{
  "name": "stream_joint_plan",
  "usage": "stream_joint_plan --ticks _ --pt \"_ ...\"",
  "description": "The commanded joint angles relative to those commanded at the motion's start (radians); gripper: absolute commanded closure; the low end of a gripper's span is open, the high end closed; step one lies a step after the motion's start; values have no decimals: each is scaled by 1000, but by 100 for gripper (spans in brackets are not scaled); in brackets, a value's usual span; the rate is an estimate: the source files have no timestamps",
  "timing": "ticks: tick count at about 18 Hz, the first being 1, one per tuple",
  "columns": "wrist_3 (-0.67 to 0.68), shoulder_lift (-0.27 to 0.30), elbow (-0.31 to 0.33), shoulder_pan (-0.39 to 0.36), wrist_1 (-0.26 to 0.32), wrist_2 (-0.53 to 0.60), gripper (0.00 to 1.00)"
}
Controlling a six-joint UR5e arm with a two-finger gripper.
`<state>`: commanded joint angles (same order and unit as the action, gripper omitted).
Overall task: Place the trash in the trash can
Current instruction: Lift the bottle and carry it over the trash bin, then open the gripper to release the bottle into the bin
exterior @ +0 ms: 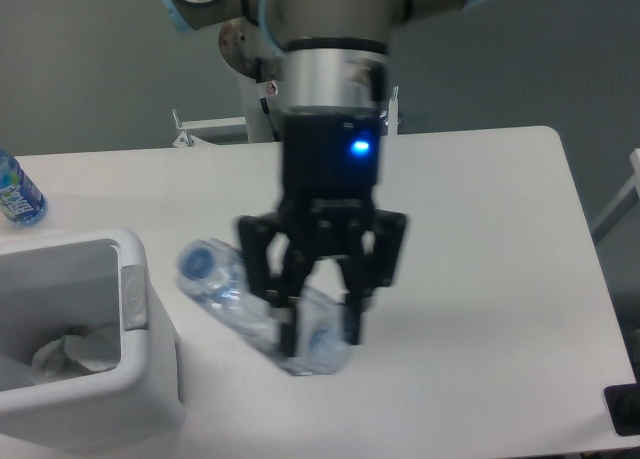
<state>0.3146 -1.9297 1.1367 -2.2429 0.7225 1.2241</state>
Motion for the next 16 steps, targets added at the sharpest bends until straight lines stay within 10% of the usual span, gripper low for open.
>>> stream_joint_plan --ticks 11,13,16 --pt "-209 -81 27 167 -57 -2 42" --pt "-228 -78 49 167 -77 0 0" --pt "-319 -66 54 172 -77 0 0"
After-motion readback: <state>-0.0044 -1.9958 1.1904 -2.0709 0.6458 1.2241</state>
